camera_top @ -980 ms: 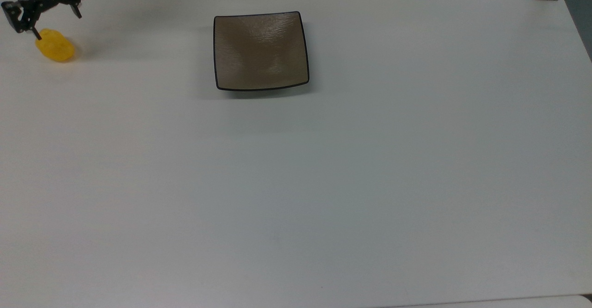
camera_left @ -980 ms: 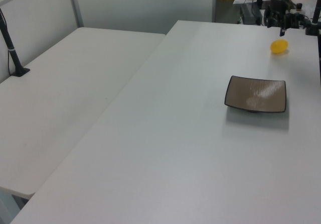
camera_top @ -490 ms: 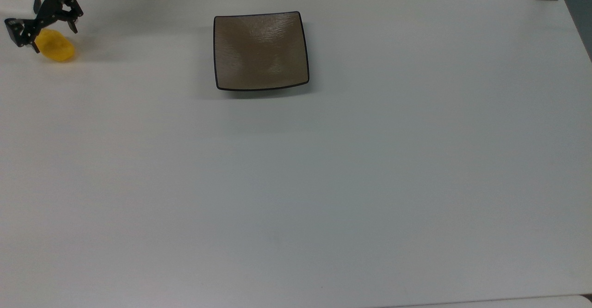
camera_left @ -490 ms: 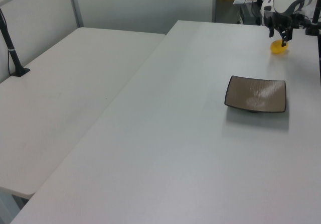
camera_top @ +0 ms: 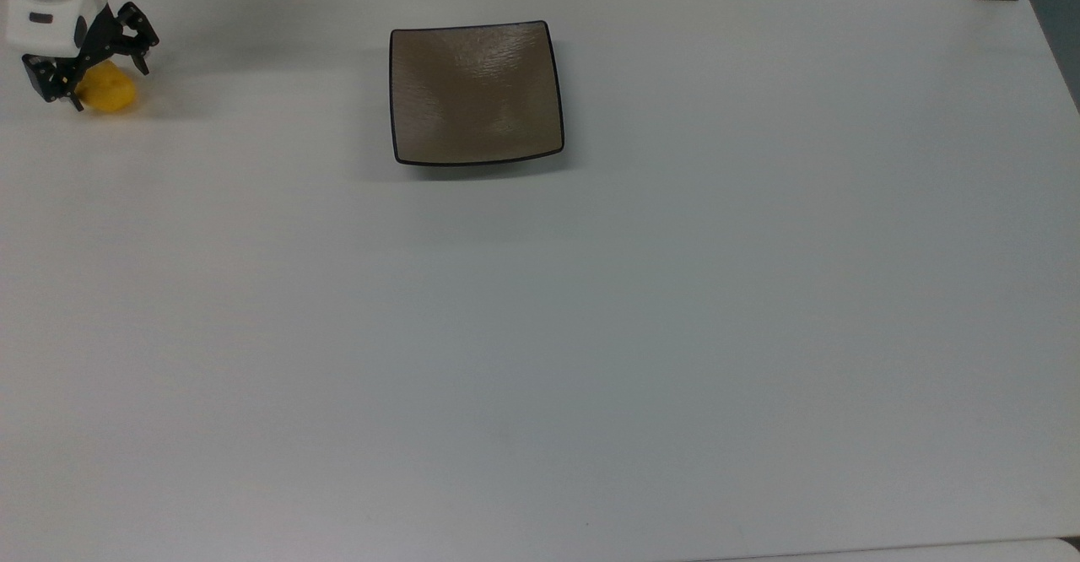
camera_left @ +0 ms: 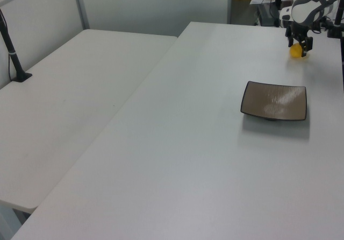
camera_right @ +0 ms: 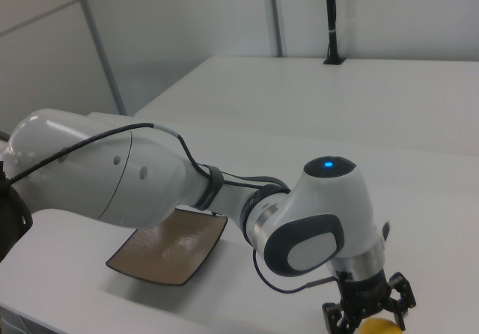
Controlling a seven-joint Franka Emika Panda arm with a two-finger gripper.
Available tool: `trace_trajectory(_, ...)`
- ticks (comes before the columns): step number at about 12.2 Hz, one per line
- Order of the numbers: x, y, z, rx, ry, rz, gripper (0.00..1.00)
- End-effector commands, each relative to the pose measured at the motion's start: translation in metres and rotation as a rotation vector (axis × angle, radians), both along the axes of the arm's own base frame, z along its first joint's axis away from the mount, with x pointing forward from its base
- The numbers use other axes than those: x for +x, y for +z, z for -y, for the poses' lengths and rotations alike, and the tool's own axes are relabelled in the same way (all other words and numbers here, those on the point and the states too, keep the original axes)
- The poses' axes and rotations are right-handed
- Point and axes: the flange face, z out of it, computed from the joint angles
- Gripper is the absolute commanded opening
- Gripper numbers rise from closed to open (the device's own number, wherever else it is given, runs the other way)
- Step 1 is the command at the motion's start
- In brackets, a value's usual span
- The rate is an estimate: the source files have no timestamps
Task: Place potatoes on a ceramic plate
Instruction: 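Lower the gripper around the yellow potato and close it, then lift the potato and carry it over the brown plate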
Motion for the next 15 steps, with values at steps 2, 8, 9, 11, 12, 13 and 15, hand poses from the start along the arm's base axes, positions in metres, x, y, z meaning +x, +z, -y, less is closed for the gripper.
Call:
trace_trajectory(2,-0.004,0.000,0.001,-0.038,0.048,-0.013,0.53)
trace_trajectory(8,-0.006,0.015,0.003,-0.054,0.048,-0.016,0.00)
trace_trajectory(9,-0.007,0.025,0.002,-0.053,0.041,-0.012,0.00)
trace_trajectory(11,-0.005,0.061,-0.006,-0.031,0.021,-0.041,0.00)
trace_trajectory(12,0.001,0.082,-0.016,-0.021,0.011,-0.051,0.00)
trace_trajectory(13,0.007,0.105,-0.030,-0.008,-0.016,-0.061,0.00)
trace_trajectory(15,0.006,0.151,-0.055,0.013,-0.080,-0.060,0.00)
